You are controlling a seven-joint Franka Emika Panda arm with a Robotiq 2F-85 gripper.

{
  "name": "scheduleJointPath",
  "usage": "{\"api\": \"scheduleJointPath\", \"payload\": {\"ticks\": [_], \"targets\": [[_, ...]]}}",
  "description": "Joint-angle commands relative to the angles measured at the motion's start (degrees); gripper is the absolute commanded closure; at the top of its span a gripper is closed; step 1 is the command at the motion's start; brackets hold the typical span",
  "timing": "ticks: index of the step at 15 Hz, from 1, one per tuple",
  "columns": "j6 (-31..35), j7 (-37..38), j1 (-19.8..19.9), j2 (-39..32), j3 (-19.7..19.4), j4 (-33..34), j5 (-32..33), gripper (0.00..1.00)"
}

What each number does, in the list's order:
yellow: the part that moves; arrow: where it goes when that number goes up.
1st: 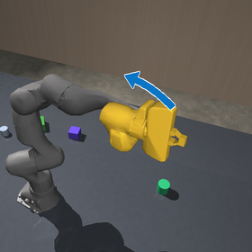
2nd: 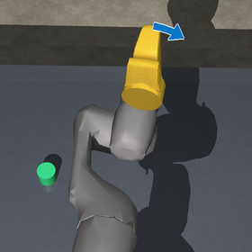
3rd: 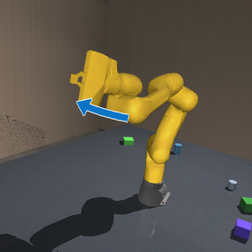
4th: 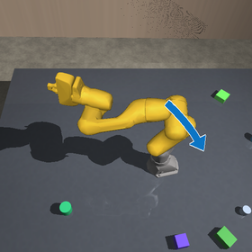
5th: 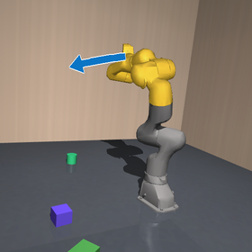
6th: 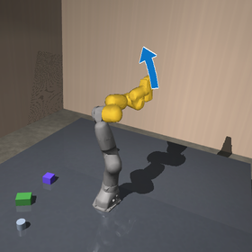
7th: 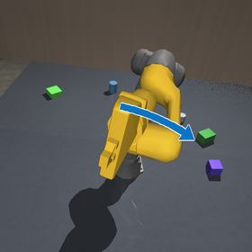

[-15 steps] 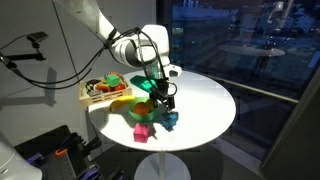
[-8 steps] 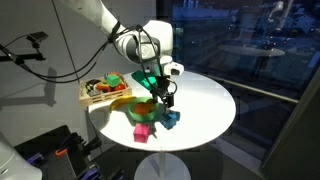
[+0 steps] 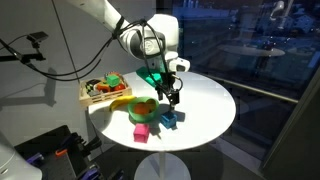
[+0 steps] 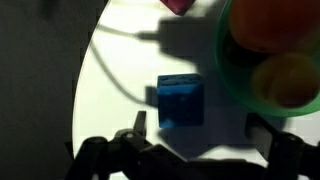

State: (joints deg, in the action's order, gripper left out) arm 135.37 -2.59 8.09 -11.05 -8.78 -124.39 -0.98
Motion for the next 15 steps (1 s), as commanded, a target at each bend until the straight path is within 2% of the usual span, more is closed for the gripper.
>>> {"api": "scheduleJointPath", "payload": {"ticks": [1,15], "targets": [[-0.72,-0.31,0.65,-1.59,-0.01,2.3,0.68,0.0],[1.18,-1.26,1.16,-8.83,-0.4,5.8,2.4,0.0]]}}
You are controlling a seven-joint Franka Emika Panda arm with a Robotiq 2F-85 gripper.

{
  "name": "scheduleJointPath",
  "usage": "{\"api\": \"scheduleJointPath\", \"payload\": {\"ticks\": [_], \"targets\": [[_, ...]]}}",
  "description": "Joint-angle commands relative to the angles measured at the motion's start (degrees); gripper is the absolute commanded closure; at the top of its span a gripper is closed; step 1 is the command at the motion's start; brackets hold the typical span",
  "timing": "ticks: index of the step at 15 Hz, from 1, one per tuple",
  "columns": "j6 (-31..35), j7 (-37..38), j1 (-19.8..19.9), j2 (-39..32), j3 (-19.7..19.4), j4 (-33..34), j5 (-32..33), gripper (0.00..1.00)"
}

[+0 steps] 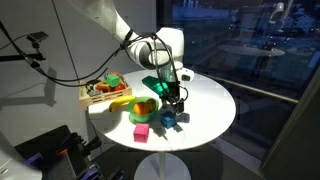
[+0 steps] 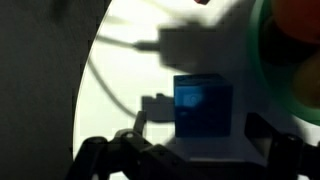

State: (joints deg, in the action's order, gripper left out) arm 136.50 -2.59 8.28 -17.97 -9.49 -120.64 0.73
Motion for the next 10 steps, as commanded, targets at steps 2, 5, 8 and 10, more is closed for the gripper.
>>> {"api": "scheduleJointPath", "payload": {"ticks": [2,5,8,10], "targets": [[0.05,-2.56,1.41,-2.54,0.73,2.19,-0.02,0.0],[0.43,-4.7,1.92,-3.23,1.2,2.08,-0.47,0.0],[0.63,-5.83,2.21,-3.72,1.32,2.05,-0.37,0.0],[0.49,-5.83,2.21,-3.89,1.19,2.09,-0.23,0.27]]}}
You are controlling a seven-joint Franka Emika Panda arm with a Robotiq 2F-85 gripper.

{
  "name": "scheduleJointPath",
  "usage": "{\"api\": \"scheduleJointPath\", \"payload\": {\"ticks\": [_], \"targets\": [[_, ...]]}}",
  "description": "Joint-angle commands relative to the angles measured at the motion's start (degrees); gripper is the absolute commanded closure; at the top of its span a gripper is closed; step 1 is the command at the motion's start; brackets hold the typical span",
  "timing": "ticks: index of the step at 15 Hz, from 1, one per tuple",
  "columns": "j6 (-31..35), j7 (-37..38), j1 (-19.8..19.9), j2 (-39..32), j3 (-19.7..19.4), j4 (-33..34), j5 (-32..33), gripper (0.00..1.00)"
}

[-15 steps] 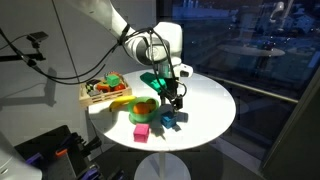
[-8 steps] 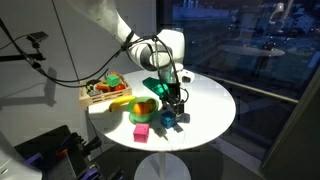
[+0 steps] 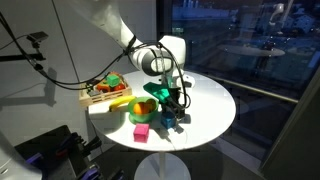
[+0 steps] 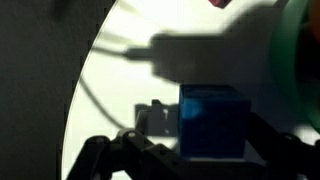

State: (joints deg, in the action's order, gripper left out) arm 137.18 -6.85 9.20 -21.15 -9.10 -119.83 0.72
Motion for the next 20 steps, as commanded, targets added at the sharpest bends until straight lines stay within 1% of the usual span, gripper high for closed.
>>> {"api": "scheduleJointPath", "payload": {"ticks": [1,2,4,5,7,14,20], "targets": [[-0.55,-1.44,1.31,-0.7,0.78,1.38,-0.31,0.34],[-0.9,-1.19,1.32,-0.51,0.73,1.42,-0.42,0.44],[-1.29,-0.96,1.39,0.28,0.72,1.19,-0.71,0.6],[-1.47,-1.04,1.43,0.79,0.77,1.04,-0.89,0.66],[-1.69,-1.01,1.44,2.16,0.83,0.36,-1.11,0.69],[-2.71,-0.66,0.73,7.71,1.38,-2.04,-2.11,0.69],[-3.13,-0.64,-0.5,13.32,2.96,-4.92,-2.93,0.69]]}}
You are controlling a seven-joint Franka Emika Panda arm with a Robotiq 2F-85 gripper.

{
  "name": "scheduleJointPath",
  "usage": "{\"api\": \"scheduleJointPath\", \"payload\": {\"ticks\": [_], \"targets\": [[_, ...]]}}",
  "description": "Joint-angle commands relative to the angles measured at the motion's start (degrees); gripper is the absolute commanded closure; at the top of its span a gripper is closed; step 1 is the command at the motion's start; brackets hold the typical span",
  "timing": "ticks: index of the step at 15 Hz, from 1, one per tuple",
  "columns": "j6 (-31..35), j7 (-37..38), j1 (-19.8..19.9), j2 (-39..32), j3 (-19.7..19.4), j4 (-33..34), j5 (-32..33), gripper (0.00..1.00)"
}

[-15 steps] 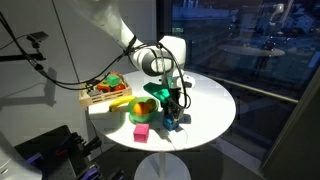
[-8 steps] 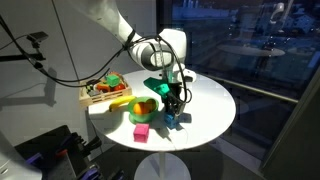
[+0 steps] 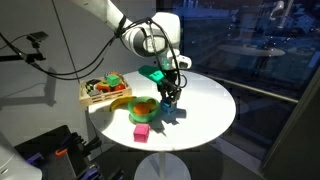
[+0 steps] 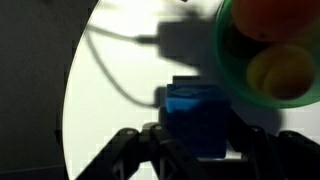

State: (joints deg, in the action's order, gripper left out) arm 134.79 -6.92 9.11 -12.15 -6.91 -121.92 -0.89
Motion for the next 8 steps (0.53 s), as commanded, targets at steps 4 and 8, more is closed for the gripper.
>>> {"api": "scheduleJointPath", "payload": {"ticks": [4,8], "targets": [[0.0,-0.89,-1.57,8.7,1.68,-6.37,-1.39,0.69],[0.26,-1.27,-3.08,13.16,2.42,-10.26,-1.52,0.69]]}}
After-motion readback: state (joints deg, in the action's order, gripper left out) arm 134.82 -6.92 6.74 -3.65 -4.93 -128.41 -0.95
